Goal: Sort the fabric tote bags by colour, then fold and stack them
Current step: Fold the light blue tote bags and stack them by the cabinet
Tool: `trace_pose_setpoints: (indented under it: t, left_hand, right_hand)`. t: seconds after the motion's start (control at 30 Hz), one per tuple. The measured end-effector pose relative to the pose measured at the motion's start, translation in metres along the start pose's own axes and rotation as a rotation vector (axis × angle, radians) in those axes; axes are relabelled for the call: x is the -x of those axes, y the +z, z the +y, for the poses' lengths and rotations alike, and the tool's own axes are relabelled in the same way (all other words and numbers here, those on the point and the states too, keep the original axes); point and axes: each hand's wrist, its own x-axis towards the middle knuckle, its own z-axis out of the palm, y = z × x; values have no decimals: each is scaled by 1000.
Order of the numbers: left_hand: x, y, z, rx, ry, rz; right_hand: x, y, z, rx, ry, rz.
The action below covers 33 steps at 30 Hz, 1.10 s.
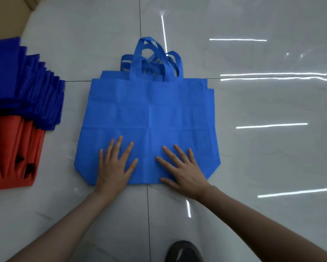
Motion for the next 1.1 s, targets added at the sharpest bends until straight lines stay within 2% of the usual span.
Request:
trace_pose_setpoints:
  t: [0.07, 0.17, 0.2, 0.27, 0.3, 0.5, 0.67, 0.73, 0.8, 0.87, 0.9, 1.0, 1.03, 1.1]
  left_hand:
    - [-9, -4, -16, 18, -210, 86]
    - [-22, -13, -32, 162, -622, 138]
    - [-26, -16, -37, 215, -708, 149]
    - [-32, -17, -44, 263, -752, 163]
    - [-35, -17, -45, 276, -736, 172]
    - [-44, -14, -26, 417, -683, 195]
    - [-49, -8, 0, 448, -638, 151]
    - [-41, -5, 14, 393, -629, 118]
    - [-29, -5, 27, 332, -609, 83]
    - [-18, -11, 37, 307, -557, 105]
    - [-13, -15, 40, 311, -503, 140]
    - [6, -24, 47, 318, -208, 217]
    - [13, -26, 49, 330, -117, 192]
    - [25, -28, 50, 391, -18, 50]
  right_hand:
    - [-19, 0, -3, -11, 92, 8]
    - [-37, -6, 14, -72, 566, 242]
    - [-38, -10, 26, -118, 746, 248]
    - [-35, -19, 49, -258, 1043, 205]
    - [-33, -22, 58, -312, 1119, 205]
    - [-14, -25, 77, -667, 1119, 334]
    - [23, -30, 108, -699, 1159, 314]
    - [36, -32, 111, -603, 1155, 264]
    - [49, -35, 106, -365, 1098, 241]
    - [60, -32, 92, -139, 821, 321]
    - [64, -31, 80, -120, 633, 331]
    - [69, -18, 38, -190, 136, 69]
    - [69, -13, 27, -169, 60, -45]
    - [63, -8, 9, -103, 49, -206]
